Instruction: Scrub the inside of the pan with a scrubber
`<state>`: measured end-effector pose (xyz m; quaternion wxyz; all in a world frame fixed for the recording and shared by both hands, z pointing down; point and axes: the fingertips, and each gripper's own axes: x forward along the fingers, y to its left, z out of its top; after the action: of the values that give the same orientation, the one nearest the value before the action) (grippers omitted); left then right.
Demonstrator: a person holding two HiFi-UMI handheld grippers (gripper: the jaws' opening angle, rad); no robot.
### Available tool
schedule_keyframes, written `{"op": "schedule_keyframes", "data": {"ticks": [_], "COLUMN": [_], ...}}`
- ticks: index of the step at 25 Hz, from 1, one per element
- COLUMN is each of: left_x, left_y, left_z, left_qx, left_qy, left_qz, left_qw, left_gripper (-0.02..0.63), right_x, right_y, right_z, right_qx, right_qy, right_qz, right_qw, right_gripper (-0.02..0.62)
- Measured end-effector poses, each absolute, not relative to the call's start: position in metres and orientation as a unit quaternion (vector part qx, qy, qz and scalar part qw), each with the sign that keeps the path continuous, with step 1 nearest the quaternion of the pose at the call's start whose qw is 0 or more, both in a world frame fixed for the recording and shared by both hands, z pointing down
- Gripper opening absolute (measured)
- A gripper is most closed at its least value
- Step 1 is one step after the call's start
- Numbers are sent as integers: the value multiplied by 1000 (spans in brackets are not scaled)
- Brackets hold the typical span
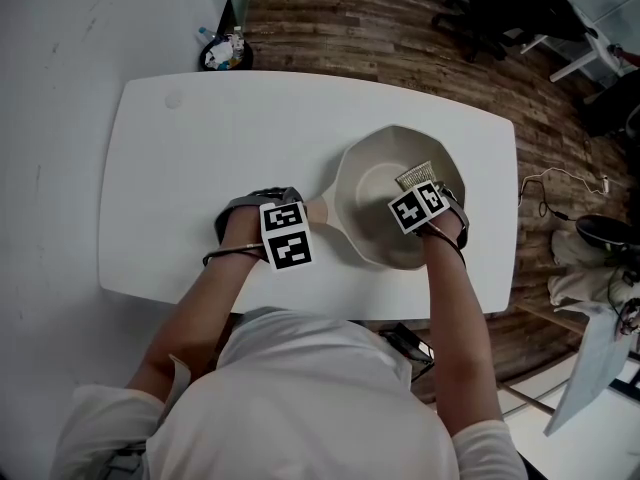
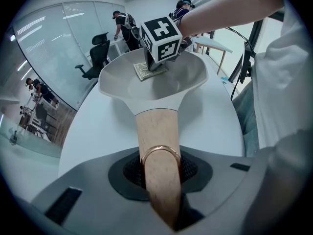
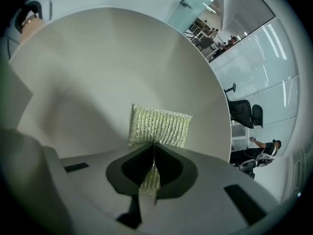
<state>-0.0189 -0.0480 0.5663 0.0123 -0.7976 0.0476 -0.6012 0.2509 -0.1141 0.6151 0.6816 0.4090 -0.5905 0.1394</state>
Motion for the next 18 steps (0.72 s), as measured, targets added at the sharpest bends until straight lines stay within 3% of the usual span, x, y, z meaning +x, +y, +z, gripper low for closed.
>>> {"op": "schedule_keyframes", "data": {"ticks": [8,18], "left_x": [-19,-18], "left_y": [-47,-45], "left_z": [567,567], "left_qx": [-797,-793], "left_qy": [48,52], "left_qz": [-603,-607], "left_qw": [8,2], "left_gripper": [110,107], "right_x": [254,252], "right_y": [-91,-65], "right_z": [621,623], "right_qx": [348,314], "right_qy": [-563,-565], "right_qz": [150,166], "right_qw": [735,745], "right_gripper": [26,26]}}
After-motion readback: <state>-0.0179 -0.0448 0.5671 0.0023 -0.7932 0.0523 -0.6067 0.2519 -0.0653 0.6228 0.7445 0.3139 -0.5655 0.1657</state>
